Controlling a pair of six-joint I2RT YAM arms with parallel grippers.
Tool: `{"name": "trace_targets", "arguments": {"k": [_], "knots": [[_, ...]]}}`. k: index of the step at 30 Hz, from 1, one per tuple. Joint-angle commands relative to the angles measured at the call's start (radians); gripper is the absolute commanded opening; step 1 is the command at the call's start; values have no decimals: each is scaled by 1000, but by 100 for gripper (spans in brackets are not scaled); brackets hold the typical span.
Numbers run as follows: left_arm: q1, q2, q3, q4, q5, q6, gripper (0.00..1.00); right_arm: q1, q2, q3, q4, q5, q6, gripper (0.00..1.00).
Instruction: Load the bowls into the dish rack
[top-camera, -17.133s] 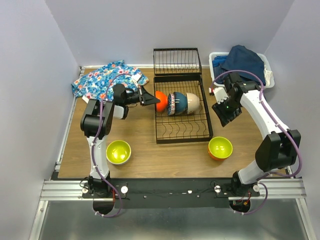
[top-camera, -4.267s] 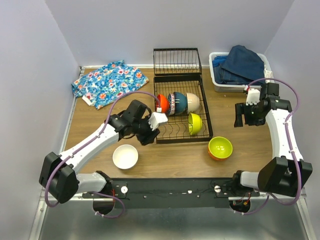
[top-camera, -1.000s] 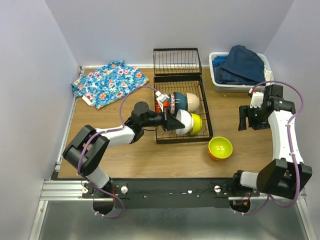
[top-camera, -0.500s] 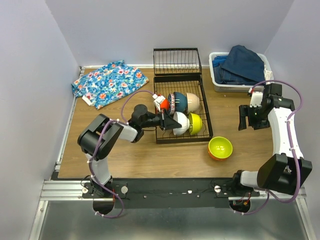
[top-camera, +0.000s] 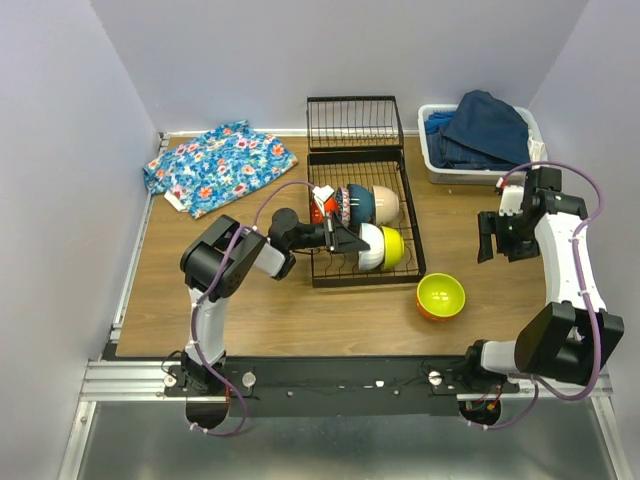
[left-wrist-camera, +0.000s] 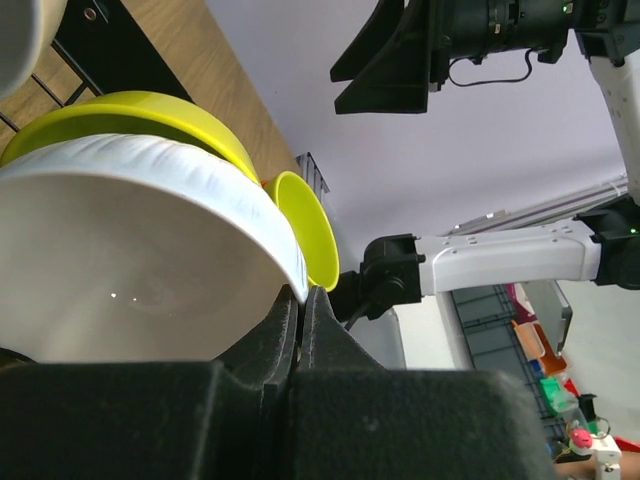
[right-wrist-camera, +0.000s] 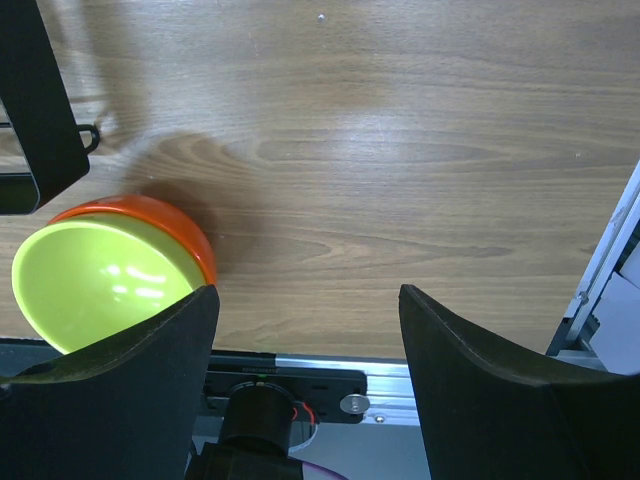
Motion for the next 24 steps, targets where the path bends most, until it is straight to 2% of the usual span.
{"name": "trace_targets", "arguments": {"k": [1, 7, 10, 12, 14, 15, 17, 18, 21, 24], "knots": [[-7, 57, -4, 331, 48, -32, 0, -9, 18, -5, -28, 27, 4, 80], [1, 101, 4, 331, 49, -14, 0, -9, 38, 8, -31, 30, 4, 80], [10, 79, -2, 328, 51, 8, 10, -9, 49, 21, -30, 27, 4, 80], [15, 31, -7, 279, 64, 40, 22, -9, 52, 24, -27, 19, 4, 80], [18, -12, -19, 171, 60, 149, 31, -9, 55, 28, -25, 11, 6, 80], [22, -62, -25, 42, 48, 193, 34, -9, 57, 28, -26, 5, 1, 80], [26, -112, -39, -105, 37, 345, 39, -9, 60, 39, -31, 2, -14, 80], [30, -159, -38, -250, 34, 405, 41, -9, 60, 44, -30, 5, -29, 80], [32, -240, -19, -505, 21, 597, 46, -9, 54, 64, -36, -25, -74, 80], [33, -291, 5, -676, 0, 719, 49, -9, 46, 56, -43, -77, -106, 80]]}}
